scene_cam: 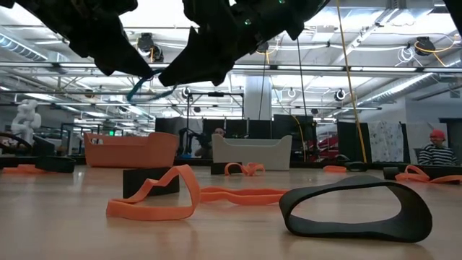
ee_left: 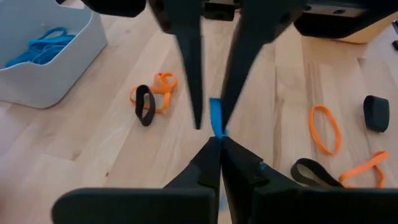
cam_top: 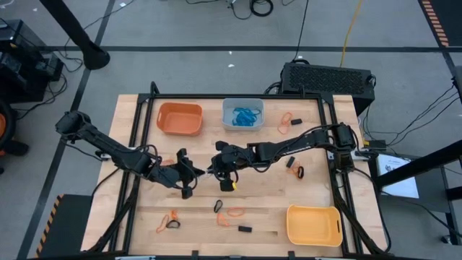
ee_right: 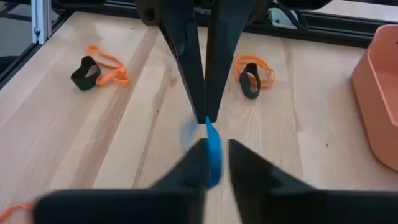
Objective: Sort rubber bands into baskets
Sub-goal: Put the blue rubberband into the gray bin
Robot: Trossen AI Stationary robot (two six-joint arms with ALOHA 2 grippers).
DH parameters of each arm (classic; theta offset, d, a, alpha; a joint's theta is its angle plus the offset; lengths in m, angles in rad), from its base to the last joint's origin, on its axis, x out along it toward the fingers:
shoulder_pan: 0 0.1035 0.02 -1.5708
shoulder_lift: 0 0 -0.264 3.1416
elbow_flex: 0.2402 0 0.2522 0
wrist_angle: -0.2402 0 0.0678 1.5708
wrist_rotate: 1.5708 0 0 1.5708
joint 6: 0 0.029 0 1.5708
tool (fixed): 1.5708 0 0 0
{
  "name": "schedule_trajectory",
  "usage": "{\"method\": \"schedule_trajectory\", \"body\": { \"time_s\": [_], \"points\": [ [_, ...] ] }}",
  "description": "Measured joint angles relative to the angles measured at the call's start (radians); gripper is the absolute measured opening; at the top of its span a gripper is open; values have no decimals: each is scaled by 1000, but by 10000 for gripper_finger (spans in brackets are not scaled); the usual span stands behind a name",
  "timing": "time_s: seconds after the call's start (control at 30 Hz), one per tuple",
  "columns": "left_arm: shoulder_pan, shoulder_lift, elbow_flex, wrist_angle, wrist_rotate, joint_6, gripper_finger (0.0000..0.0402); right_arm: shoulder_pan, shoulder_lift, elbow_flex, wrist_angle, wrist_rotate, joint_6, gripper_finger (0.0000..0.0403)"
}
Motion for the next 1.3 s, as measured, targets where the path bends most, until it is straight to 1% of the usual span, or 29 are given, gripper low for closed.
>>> {"method": "schedule_trajectory", "body": {
  "time_s": [0.03,0.07,0.2,0.37,0.47,0.53,0.67,0.77,0.83,0.93,1.0,1.13,1.2,1.3],
  "points": [
    [0,0,0,-2,-5,-1,22,0,0,0,0,0,0,22],
    [0,0,0,-4,-6,-2,28,0,0,0,0,0,-3,12],
    [2,0,0,-31,-7,-1,67,-4,0,0,-7,0,10,6],
    [34,0,1,-85,-3,18,135,-16,-21,2,-61,1,11,2],
    [70,-14,11,-177,10,31,167,-34,-59,2,-114,4,17,1],
    [98,-33,27,-266,20,25,178,-52,-91,2,-144,7,17,1],
    [137,-103,34,-353,17,47,182,-103,-175,2,-232,15,2,1],
    [141,-176,20,-357,-40,79,182,-157,-237,4,-303,51,-2,1],
    [136,-226,-4,-359,-76,90,182,-199,-267,4,-341,53,-2,0],
    [122,-312,-88,-281,-113,119,183,-267,-289,4,-383,52,-3,0],
    [117,-369,-166,-180,-127,146,183,-313,-289,4,-398,50,-4,0],
    [124,-476,-312,8,-104,244,183,-404,-278,4,-446,50,13,0],
    [138,-521,-351,22,-88,272,183,-440,-272,4,-468,49,42,0],
    [160,-573,-372,14,-49,268,183,-472,-250,4,-463,29,72,0]
  ]
}}
